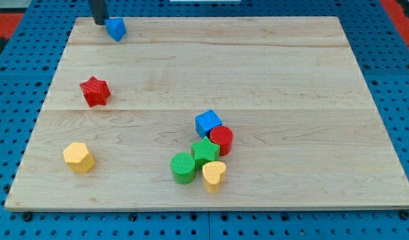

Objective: Slide the triangle into the green blocks

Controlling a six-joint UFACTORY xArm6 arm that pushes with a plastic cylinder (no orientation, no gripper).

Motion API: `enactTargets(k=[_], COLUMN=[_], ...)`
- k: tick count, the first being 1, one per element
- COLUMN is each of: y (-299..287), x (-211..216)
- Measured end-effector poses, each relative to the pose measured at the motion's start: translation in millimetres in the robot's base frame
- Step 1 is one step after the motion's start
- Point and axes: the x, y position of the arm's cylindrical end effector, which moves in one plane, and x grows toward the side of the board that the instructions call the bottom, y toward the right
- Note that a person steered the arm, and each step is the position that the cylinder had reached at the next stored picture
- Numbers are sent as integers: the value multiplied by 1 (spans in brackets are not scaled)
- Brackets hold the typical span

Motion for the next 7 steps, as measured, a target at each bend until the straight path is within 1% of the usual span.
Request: enactTargets(k=[1, 3, 4, 5, 6, 7], y=[53, 103, 160, 184, 187, 196], x=[41, 42, 90, 123, 90, 78])
